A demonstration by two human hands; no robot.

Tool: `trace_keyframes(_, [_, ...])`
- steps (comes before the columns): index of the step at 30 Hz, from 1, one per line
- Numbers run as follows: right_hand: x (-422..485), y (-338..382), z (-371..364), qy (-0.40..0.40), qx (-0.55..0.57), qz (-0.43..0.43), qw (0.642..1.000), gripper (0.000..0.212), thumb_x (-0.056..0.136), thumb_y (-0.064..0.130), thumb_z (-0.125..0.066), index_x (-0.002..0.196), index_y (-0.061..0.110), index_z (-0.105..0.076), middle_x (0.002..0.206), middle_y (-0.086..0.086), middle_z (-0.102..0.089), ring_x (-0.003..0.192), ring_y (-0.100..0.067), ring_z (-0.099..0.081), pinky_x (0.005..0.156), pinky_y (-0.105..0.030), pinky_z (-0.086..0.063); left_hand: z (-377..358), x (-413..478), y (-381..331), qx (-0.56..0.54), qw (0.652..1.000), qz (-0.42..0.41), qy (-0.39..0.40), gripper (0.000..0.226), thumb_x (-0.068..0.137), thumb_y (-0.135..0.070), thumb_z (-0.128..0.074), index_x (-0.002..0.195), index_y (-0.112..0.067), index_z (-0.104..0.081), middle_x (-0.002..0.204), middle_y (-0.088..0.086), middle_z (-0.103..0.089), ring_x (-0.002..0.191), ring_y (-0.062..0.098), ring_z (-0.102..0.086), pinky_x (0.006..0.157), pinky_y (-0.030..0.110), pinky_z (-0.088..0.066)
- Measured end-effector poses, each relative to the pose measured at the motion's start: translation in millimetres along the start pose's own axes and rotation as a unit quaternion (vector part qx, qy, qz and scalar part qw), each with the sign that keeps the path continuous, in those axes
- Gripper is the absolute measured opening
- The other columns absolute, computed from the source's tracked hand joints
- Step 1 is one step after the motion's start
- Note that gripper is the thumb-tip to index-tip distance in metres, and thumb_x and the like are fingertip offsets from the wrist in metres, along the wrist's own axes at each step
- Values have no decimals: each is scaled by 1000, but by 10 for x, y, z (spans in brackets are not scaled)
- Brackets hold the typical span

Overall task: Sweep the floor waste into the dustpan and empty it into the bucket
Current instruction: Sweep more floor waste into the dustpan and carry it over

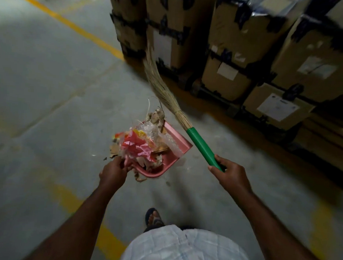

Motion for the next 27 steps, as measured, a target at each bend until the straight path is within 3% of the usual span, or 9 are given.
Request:
trace_keyframes(6, [-158,-42,550,-26,-6,13,1000,54,80,32,-80,129,20,-64,127,5,-66,110,-7,-62,92,-20,-47,83,-105,-625,-2,999,-47,-19,21,88,-33,-68,106,-23,-66,99,7,-72,95,31,-66,78,39,-51])
trace_keyframes(11, [-447,-373,1007,-57,9,-7,998,55,79,32,-80,130,21,-63,128,7,-66,108,-3,-61,88,-16,-43,-72,-281,-1256,28,993,-114,-6,20,88,-27,-70,105,-17,-69,98,8,-73,93,30,-66,68,31,-43])
trace_keyframes(19, [-1023,-1074,1880,-161,38,-62,984,55,80,34,-79,131,23,-62,123,5,-69,98,-7,-65,85,-23,-51,-557,-694,-2196,38,983,-176,36,16,86,-30,-71,100,-25,-66,95,4,-71,92,29,-64,76,37,-50])
trace_keyframes(24, [-1408,-1535,2334,-222,61,-102,968,55,79,35,-80,130,22,-63,117,3,-72,84,-11,-68,79,-35,-60,-912,-1043,-2945,47,967,-241,66,13,87,-27,-70,98,-21,-68,93,6,-71,90,30,-63,69,32,-44])
trace_keyframes(27, [-1627,-1795,2555,-259,75,-128,954,54,78,35,-80,129,23,-64,117,6,-72,80,-8,-67,75,-31,-59,-1113,-1195,-3348,55,958,-267,84,10,86,-33,-69,91,-27,-62,87,1,-70,86,28,-63,76,39,-52])
Point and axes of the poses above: each hand's wrist, its own x-axis towards the middle knuckle, its own z-axis out of the back of the hand, y = z × x, the point moved 9 cm from there along x, towards the middle knuckle
